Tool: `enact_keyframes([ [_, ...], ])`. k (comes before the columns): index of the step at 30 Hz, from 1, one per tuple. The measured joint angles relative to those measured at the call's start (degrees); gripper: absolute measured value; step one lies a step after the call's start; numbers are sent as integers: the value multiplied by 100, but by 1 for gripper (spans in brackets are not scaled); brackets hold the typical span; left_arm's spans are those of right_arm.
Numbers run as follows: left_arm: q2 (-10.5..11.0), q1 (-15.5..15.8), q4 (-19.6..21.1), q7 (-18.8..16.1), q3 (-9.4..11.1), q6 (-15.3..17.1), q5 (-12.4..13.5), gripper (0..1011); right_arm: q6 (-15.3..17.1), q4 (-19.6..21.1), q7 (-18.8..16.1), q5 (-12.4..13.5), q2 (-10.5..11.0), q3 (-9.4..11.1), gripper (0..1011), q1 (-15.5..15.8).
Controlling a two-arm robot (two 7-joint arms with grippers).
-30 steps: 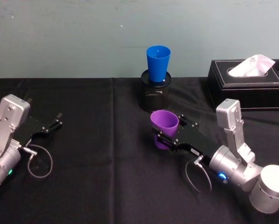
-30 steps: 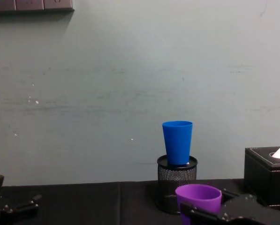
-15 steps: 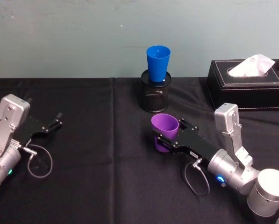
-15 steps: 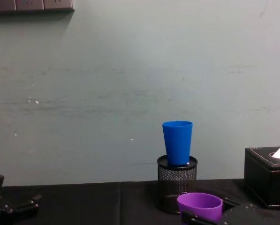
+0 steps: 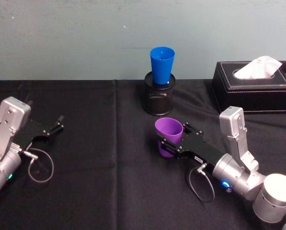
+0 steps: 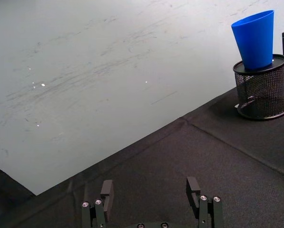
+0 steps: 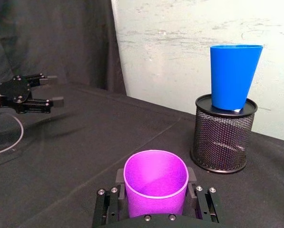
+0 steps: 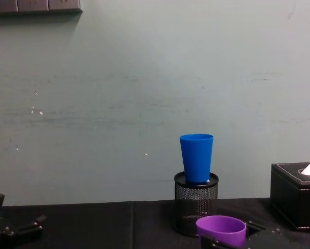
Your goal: Pick up one cup with a gripper and tap it against the other cup.
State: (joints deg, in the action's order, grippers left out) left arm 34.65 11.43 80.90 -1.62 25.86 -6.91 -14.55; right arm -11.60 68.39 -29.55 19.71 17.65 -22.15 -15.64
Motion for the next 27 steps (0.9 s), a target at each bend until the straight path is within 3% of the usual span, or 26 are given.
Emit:
enact_keyframes([
  [23,0,0,0,0,0,0,0,1000,115,-29,3,-23,-17,-2,728,-7],
  [27,0,0,0,0,0,0,0,1000,113,-29,4,-23,-16,-4,827,-7],
])
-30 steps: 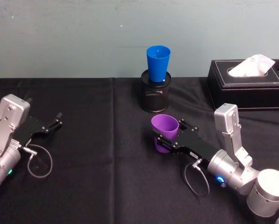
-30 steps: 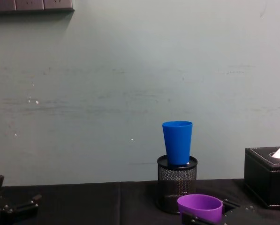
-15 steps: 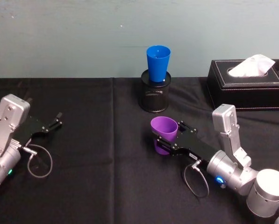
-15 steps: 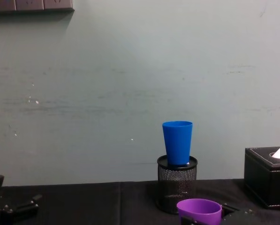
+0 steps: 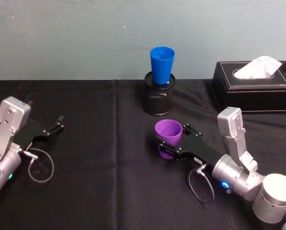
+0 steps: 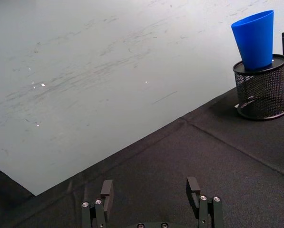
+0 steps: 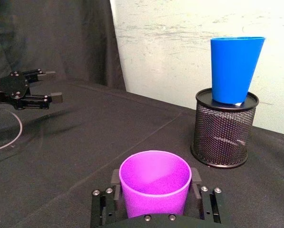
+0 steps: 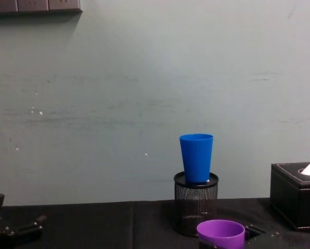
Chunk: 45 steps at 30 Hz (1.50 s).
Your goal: Pick up one cup with a gripper and tap it against the other cup.
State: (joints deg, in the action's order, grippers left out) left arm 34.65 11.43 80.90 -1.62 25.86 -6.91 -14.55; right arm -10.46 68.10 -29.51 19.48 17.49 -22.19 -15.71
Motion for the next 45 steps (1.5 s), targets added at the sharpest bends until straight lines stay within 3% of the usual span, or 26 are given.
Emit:
enact_keyframes([
  [5,0,0,0,0,0,0,0,1000,-2,1,1,1,0,-1,925,0],
  [6,0,0,0,0,0,0,0,1000,-4,2,2,1,0,-1,1002,0],
  [30,0,0,0,0,0,0,0,1000,-29,16,0,1,4,-1,1003,2],
  [39,0,0,0,0,0,0,0,1000,-158,392,18,-20,77,50,1003,124],
  [45,0,0,0,0,0,0,0,1000,-143,744,176,57,68,206,1003,193],
])
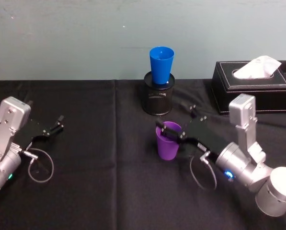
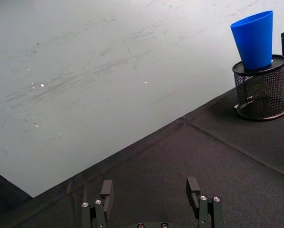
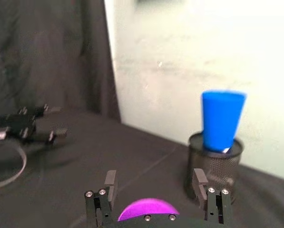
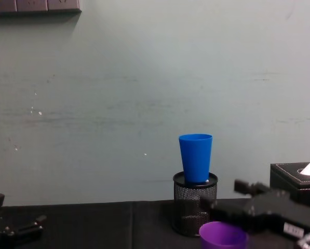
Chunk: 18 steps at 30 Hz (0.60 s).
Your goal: Pick up one cup with a gripper and tap it against the other cup.
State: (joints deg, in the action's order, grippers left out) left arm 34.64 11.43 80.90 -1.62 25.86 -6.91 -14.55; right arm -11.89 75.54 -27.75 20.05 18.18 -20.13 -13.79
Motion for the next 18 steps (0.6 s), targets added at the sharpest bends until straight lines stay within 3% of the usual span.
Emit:
enact_keyframes([
  [4,0,0,0,0,0,0,0,1000,68,233,341,-1,-57,173,1003,65],
  [8,0,0,0,0,0,0,0,1000,260,432,904,-191,-164,365,1003,147],
  [12,0,0,0,0,0,0,0,1000,649,577,1673,-546,-309,539,1003,259],
  [18,0,0,0,0,0,0,0,1000,1087,567,2414,-1025,-474,639,1003,332],
])
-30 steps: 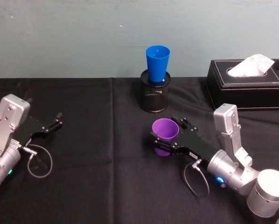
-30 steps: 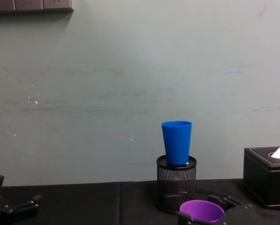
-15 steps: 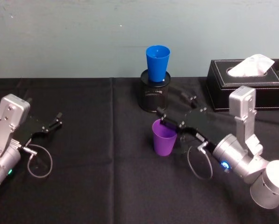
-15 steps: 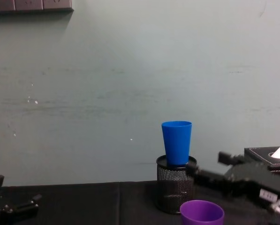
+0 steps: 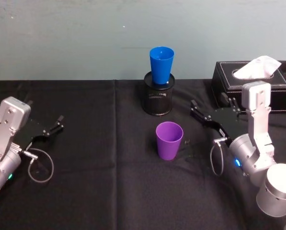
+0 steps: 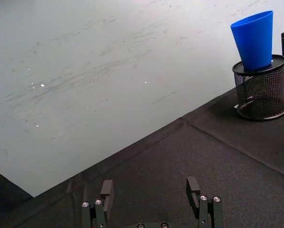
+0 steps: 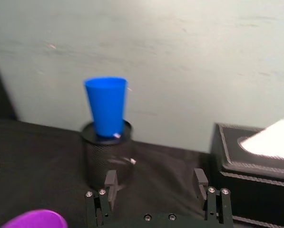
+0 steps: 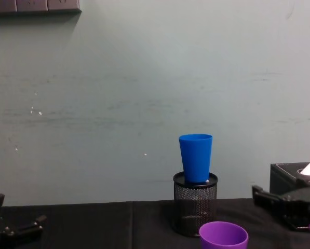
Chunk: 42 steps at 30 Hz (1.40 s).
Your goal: Pick up one cup with a gripper and tap it against the other cup.
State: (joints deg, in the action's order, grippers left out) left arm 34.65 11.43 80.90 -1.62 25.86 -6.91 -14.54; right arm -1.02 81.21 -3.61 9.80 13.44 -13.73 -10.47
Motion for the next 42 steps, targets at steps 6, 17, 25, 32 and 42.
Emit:
enact_keyframes([
  [6,0,0,0,0,0,0,0,1000,126,-145,218,-220,-99,49,1003,3],
  [17,0,0,0,0,0,0,0,1000,116,-374,229,-379,-185,95,1003,-41],
  [25,0,0,0,0,0,0,0,1000,113,-345,226,-372,-175,89,1003,-40],
  [32,0,0,0,0,0,0,0,1000,112,-326,222,-358,-169,84,1003,-36],
  [42,0,0,0,0,0,0,0,1000,112,-317,219,-352,-165,80,1003,-33],
])
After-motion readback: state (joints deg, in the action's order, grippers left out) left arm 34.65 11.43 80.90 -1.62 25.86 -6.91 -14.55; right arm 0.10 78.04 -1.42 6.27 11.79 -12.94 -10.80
